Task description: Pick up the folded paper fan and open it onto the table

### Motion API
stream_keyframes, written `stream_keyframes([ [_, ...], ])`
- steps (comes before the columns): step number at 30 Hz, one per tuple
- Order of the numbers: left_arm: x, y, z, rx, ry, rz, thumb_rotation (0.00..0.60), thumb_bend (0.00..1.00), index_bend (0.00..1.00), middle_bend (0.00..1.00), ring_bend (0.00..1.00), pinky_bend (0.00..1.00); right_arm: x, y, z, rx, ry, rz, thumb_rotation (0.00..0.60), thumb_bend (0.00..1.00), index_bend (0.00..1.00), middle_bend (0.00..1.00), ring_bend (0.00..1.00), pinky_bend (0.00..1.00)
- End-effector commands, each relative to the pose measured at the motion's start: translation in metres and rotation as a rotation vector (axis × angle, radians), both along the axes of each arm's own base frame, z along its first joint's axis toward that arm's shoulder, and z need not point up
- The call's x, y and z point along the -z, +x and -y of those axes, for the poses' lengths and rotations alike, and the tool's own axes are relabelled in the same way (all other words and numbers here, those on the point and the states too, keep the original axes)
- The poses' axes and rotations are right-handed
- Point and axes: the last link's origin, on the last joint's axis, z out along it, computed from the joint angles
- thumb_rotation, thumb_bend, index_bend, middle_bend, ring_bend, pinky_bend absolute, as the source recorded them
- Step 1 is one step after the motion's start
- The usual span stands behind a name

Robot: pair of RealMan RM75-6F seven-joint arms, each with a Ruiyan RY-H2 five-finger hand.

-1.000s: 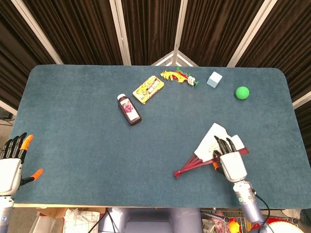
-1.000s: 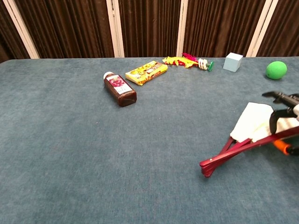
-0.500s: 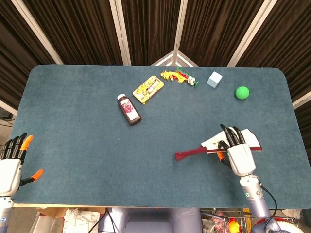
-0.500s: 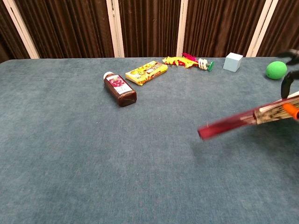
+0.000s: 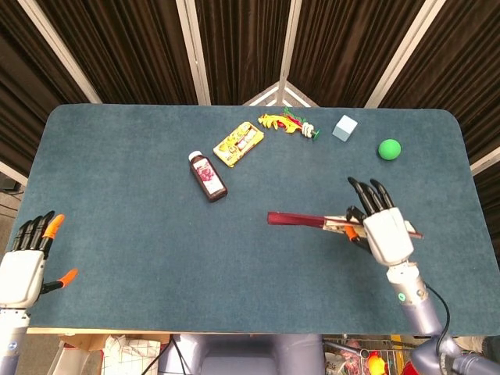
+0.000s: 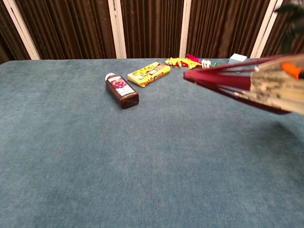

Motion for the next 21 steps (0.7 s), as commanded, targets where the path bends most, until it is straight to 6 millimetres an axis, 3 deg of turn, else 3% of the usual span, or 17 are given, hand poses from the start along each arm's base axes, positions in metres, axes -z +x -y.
stream_keyframes([
  [1,0.006,0.003,-0.009,0.027,-0.021,0.034,0.600,0.22,0.04,0.00,0.00,0.00,-0.025,0.026,0.025,-0.029,0.001,-0.039,0.600,0.42,0.63,0.13,0.18,0.14],
  [11,0.030,0.010,-0.041,0.100,-0.067,0.155,0.600,0.21,0.02,0.00,0.00,0.00,-0.062,0.087,0.069,-0.111,-0.001,-0.119,0.600,0.42,0.63,0.13,0.19,0.14],
  [21,0.051,0.022,-0.069,0.136,-0.141,0.229,0.600,0.19,0.02,0.00,0.00,0.00,-0.053,0.151,0.073,-0.215,0.034,-0.165,0.600,0.42,0.63,0.13,0.19,0.14],
])
